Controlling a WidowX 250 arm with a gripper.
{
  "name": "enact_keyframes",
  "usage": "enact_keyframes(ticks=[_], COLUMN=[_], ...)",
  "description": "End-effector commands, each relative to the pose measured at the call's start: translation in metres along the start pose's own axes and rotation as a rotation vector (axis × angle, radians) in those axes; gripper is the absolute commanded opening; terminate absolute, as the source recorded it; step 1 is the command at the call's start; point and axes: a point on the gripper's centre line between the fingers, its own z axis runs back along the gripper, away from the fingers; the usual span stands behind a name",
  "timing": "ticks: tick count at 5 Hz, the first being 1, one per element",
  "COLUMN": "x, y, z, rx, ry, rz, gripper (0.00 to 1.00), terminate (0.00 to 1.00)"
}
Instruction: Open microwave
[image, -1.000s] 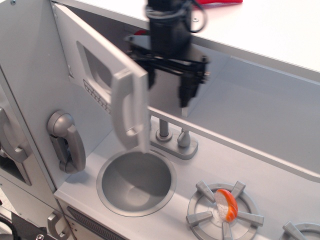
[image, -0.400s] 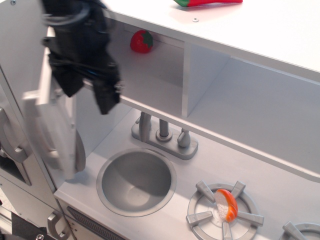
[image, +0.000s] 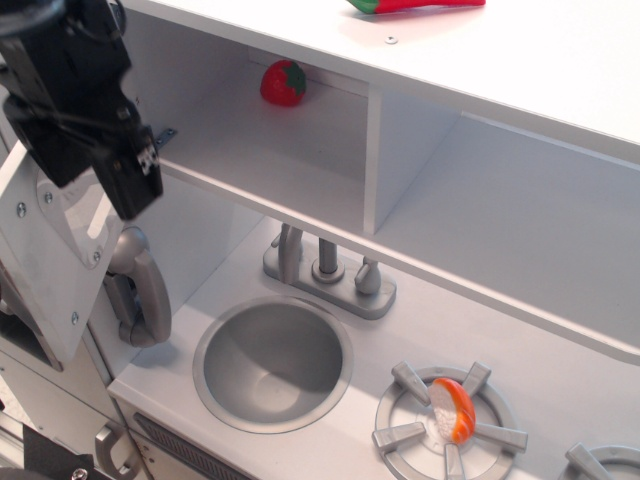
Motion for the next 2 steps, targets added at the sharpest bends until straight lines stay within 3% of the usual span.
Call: enact_keyframes(ticks=[1,2], x=[0.033,0.043], y=[-0.009,-0.009], z=[0.065,0.079], rx=[-0.024,-0.054], ry=[-0.057,-0.061], rz=[0.048,0.081], gripper=[1.0,1.0], terminate=[0.0,0.0])
